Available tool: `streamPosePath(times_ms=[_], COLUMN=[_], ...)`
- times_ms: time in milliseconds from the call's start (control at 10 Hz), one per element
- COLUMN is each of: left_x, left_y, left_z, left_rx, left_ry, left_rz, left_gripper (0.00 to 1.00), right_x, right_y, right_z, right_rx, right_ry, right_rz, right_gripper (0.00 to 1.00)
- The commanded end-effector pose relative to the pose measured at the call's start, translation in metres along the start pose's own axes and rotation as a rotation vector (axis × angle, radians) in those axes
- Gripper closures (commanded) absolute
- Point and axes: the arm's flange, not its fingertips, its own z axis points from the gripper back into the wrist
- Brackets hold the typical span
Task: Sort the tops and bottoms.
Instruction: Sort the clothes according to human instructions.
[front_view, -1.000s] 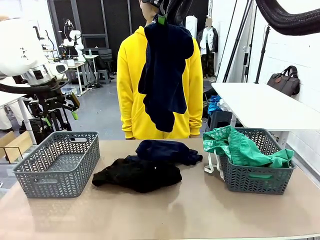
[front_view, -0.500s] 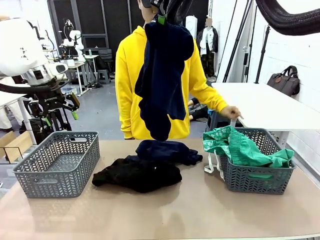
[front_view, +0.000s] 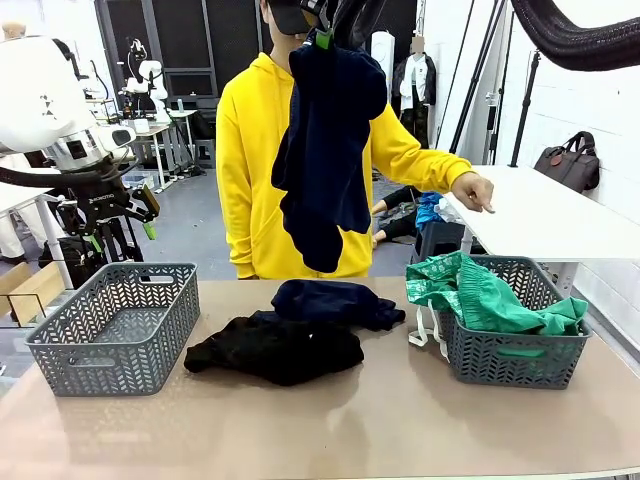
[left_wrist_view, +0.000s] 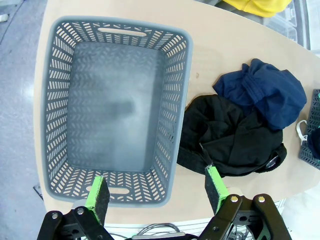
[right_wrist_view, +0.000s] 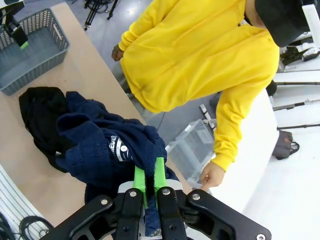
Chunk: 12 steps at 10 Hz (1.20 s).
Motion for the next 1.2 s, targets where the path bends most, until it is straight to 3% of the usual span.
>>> streamPosePath(times_ms=[0,900,1100], left_x=[-0.001,-0.001,-0.001], left_y=[0.000,0.000,0.000], left_z=[0.001,0.001,0.001], left_rx=[0.012,0.012,0.012], left_ry=[-0.011,-0.011,-0.011], left_rz=[0.017,0.017,0.017], left_gripper=[0.00,0.00,0.00], right_x=[-0.003,0.000,-0.023], right_y=[0.000,0.000,-0.018], right_z=[0.002,0.000,0.020], right_rx=[-0.006,0.000,-0.059], right_ry=[-0.012,0.000,0.046], right_rz=[0.001,0.000,-0.040], right_gripper=[1.00,1.00,1.00])
